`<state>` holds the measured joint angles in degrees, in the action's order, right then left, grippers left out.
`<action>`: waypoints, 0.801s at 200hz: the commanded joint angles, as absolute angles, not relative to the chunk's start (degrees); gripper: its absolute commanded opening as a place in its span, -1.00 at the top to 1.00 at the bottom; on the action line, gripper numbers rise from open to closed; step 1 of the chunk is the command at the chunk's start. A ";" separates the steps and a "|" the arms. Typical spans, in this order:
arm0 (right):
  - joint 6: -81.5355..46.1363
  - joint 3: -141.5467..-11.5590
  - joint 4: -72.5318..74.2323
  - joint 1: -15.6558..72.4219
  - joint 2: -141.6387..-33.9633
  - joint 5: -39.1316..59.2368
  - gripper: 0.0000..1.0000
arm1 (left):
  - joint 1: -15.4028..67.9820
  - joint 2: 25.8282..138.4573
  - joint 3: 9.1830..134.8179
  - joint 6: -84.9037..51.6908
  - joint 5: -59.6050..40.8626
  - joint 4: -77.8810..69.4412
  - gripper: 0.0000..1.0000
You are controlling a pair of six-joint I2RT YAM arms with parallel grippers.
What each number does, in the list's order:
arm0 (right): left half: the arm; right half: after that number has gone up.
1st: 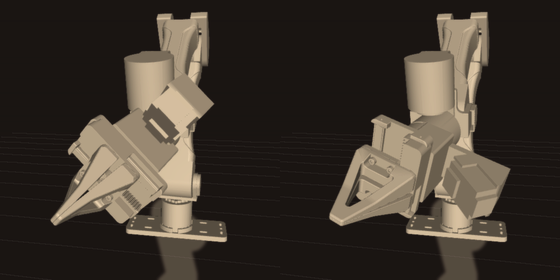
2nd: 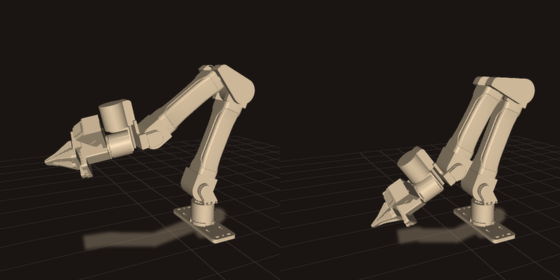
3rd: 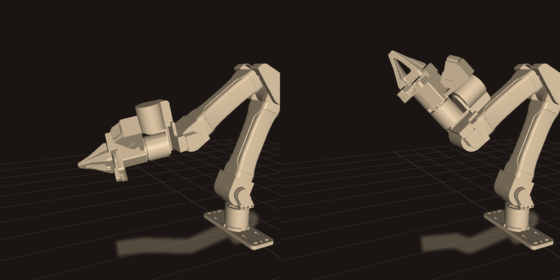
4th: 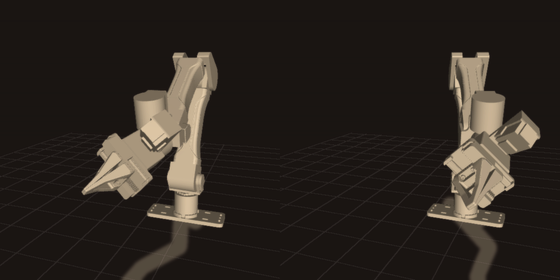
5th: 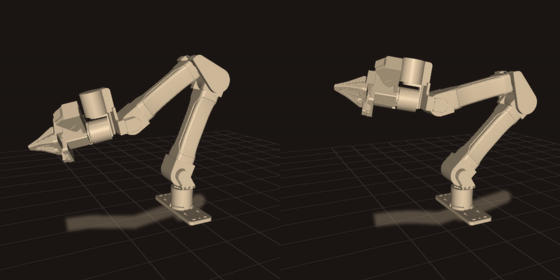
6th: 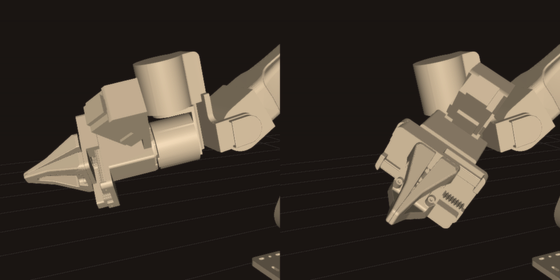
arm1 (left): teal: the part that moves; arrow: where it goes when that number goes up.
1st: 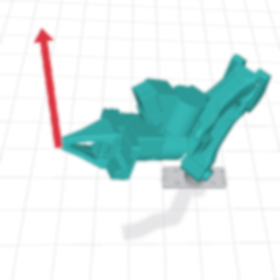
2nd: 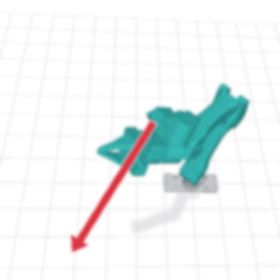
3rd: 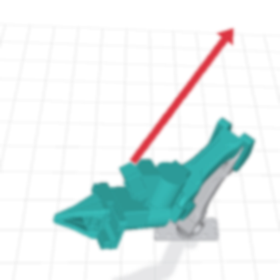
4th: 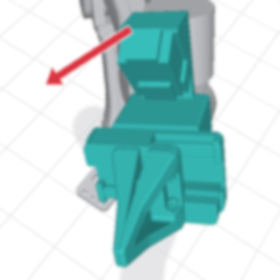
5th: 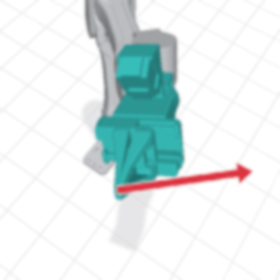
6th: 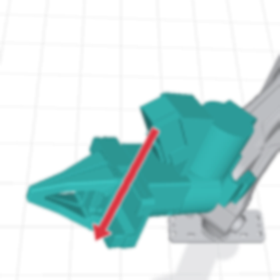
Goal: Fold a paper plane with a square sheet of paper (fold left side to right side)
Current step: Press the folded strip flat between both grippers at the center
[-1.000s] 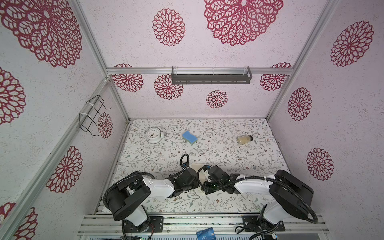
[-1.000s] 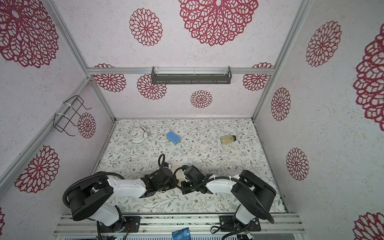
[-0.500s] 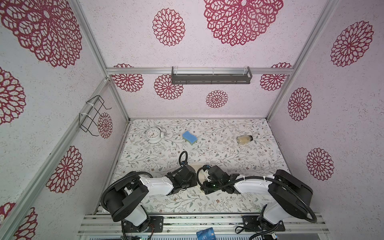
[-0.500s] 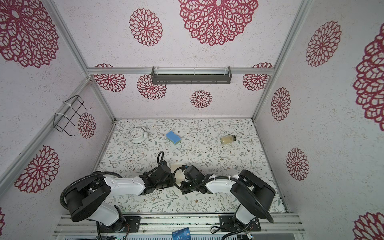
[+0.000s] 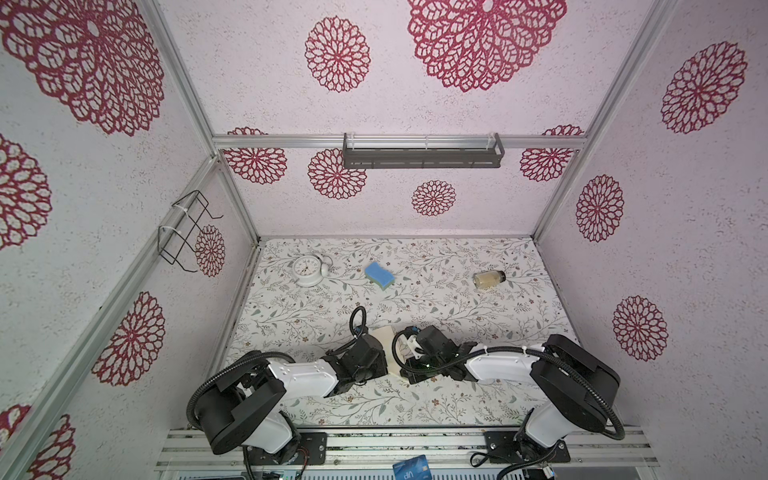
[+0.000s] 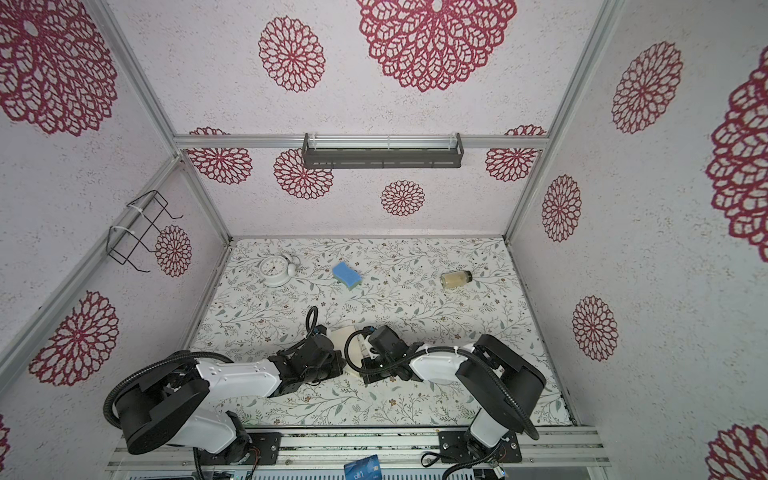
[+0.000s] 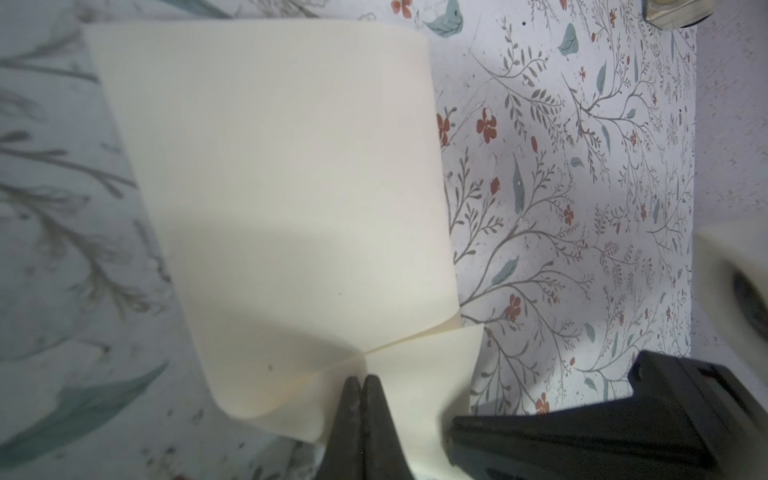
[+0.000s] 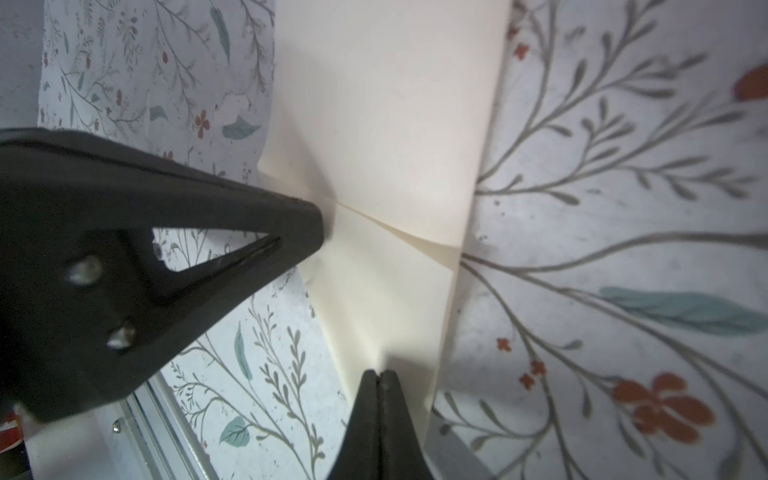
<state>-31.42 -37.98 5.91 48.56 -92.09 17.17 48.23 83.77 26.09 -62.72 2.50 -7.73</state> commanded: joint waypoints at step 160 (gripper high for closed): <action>-27.55 -38.50 -1.72 46.27 -97.62 13.80 1.00 | 48.80 86.77 29.50 -53.22 -1.76 -8.29 1.00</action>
